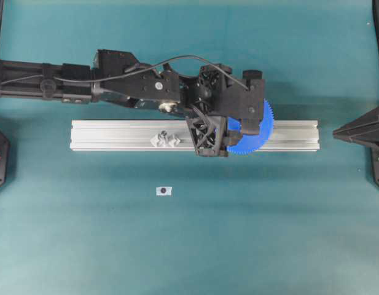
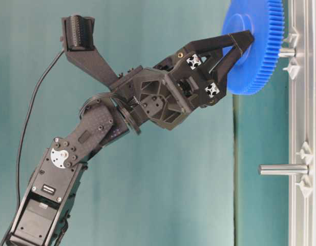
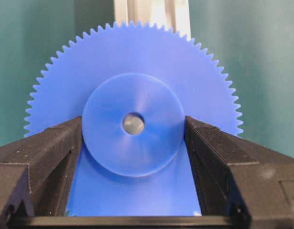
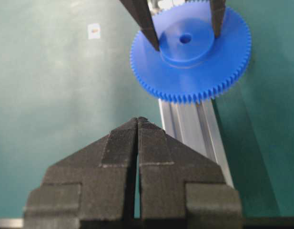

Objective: Find the location of the shaft and insert the large gear.
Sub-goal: 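Align the gear's center hole with the shaft and push it on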

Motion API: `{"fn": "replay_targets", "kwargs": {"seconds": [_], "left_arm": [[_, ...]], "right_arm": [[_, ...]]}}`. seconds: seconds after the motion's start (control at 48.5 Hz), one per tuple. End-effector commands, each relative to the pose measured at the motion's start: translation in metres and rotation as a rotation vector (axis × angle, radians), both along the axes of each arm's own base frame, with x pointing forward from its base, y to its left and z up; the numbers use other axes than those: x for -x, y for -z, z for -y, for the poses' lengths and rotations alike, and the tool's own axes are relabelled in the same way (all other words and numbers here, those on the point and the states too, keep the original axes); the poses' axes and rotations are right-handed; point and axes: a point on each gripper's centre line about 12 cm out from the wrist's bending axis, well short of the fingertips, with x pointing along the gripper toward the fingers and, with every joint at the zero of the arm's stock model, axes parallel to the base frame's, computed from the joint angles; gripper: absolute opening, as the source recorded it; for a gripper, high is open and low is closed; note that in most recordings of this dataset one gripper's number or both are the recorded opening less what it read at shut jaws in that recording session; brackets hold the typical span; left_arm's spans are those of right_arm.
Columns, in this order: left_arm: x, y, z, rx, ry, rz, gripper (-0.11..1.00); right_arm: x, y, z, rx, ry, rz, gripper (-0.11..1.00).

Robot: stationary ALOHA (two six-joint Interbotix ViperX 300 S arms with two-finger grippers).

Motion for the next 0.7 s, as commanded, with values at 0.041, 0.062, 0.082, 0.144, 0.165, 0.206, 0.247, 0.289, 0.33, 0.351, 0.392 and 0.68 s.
{"fn": "replay_targets", "kwargs": {"seconds": [0.041,0.062,0.082,0.144,0.165,0.206,0.247,0.289,0.33,0.351,0.392,0.68], "left_arm": [[-0.003,-0.027,-0.015,-0.012,-0.027,0.065,0.73],[-0.003,-0.028,-0.016,-0.012,-0.028,0.067,0.73],[-0.004,-0.029,-0.018,-0.012,-0.032,0.07,0.73],[-0.004,-0.03,-0.02,-0.012,-0.035,0.068,0.73],[-0.004,-0.03,-0.02,-0.012,-0.035,0.065,0.73],[-0.003,-0.028,-0.02,-0.011,-0.034,0.045,0.73],[-0.002,-0.028,-0.019,-0.008,-0.035,0.033,0.73],[-0.001,-0.027,-0.019,-0.007,-0.036,0.025,0.73],[-0.001,-0.026,-0.019,-0.007,-0.036,0.024,0.73],[-0.001,-0.027,-0.019,-0.008,-0.034,0.025,0.73],[-0.001,-0.024,-0.019,-0.009,-0.033,0.021,0.73],[-0.002,-0.021,-0.034,-0.008,-0.062,0.014,0.73]], "right_arm": [[-0.002,-0.004,0.001,-0.007,0.008,0.026,-0.01],[-0.002,-0.005,0.001,-0.007,0.008,0.028,-0.01],[-0.003,-0.005,0.001,-0.007,0.008,0.029,-0.01],[-0.003,-0.005,0.001,-0.007,0.008,0.036,-0.01],[-0.003,-0.005,0.001,-0.007,0.008,0.036,-0.01],[-0.003,-0.006,0.001,-0.008,0.008,0.037,-0.01],[-0.003,-0.005,0.001,-0.007,0.008,0.036,-0.01],[-0.003,-0.005,0.001,-0.007,0.008,0.036,-0.01],[-0.003,-0.006,0.001,-0.007,0.008,0.037,-0.01],[-0.003,-0.006,0.001,-0.005,0.008,0.037,-0.01],[-0.003,-0.005,0.001,-0.005,0.008,0.035,-0.01],[-0.003,-0.004,0.001,-0.007,0.008,0.034,-0.01]]}}
